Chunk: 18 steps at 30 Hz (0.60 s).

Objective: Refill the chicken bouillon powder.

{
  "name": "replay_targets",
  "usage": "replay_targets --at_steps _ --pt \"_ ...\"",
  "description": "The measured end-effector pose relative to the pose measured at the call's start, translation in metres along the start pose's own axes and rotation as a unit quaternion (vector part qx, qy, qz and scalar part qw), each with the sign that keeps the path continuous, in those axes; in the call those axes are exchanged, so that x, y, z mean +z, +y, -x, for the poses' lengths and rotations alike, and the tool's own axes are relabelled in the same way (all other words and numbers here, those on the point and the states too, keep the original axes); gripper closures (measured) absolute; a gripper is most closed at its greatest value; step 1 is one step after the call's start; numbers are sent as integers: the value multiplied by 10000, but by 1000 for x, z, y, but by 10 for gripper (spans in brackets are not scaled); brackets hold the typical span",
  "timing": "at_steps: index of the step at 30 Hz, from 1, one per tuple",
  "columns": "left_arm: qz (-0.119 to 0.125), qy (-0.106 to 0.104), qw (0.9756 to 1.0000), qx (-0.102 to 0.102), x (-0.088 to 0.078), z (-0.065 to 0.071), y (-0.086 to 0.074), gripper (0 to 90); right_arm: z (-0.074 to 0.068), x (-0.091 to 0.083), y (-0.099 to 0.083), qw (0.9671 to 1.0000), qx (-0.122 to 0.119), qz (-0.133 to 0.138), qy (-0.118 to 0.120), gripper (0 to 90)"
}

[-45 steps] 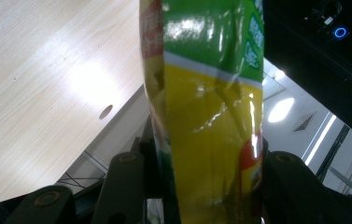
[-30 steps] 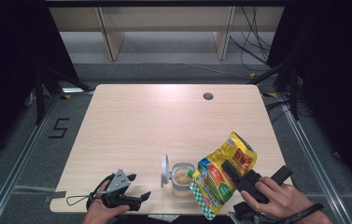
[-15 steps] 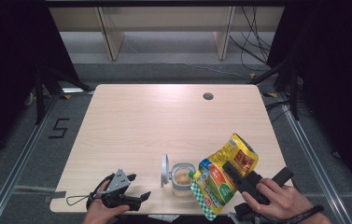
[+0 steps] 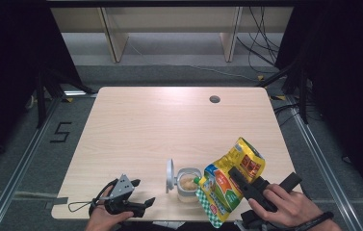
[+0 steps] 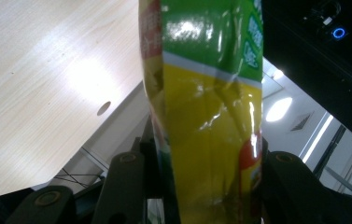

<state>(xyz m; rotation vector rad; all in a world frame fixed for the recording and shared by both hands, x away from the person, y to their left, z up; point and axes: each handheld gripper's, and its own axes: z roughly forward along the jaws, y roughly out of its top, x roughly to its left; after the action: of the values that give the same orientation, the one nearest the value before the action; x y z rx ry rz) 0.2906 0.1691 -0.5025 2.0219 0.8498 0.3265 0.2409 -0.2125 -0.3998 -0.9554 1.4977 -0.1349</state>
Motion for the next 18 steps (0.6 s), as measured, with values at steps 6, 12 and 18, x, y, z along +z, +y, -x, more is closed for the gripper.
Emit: replay_targets --at_steps 6,12,18 --pt "11 -5 10000 -7 0 0 0 167 0 0 0 9999 59 -53 95 646" --pt "34 -23 10000 -36 1 1 0 167 -2 -1 0 9999 146 -48 65 647" --pt "27 -36 10000 -11 2 1 -1 168 -10 -3 3 9983 548 -109 165 648"
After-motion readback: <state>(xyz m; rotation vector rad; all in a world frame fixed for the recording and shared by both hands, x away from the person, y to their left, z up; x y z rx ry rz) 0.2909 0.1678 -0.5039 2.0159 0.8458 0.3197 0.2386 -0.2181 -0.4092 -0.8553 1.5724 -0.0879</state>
